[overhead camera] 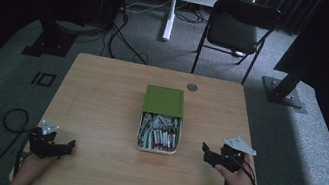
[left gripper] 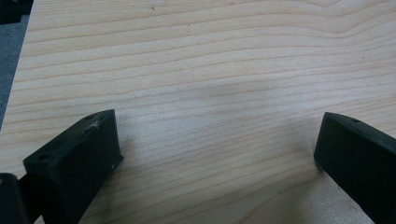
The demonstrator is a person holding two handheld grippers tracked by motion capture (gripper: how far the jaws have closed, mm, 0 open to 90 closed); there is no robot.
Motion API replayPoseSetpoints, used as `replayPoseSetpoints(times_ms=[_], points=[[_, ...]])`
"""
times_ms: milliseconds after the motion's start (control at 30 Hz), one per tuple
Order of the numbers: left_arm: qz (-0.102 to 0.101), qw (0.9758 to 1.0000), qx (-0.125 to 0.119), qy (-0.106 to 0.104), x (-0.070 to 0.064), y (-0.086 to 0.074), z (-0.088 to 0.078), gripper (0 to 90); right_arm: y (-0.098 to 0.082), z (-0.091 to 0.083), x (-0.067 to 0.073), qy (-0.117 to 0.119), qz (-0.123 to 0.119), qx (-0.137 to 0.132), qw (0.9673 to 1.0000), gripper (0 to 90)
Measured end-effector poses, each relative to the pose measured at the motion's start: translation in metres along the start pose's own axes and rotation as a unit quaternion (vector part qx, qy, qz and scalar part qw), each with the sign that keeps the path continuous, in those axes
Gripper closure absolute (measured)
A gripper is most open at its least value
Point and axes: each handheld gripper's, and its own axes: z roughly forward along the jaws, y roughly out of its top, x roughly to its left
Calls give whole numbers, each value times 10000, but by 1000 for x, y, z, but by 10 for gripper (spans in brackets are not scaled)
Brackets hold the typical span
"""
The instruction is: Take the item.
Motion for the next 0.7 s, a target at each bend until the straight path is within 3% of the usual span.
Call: replayPoseSetpoints(times_ms=[700], points=[[-2,10000,-2,-1,0,0,0,11,28,5,45,417,-343,-275,9982,136]])
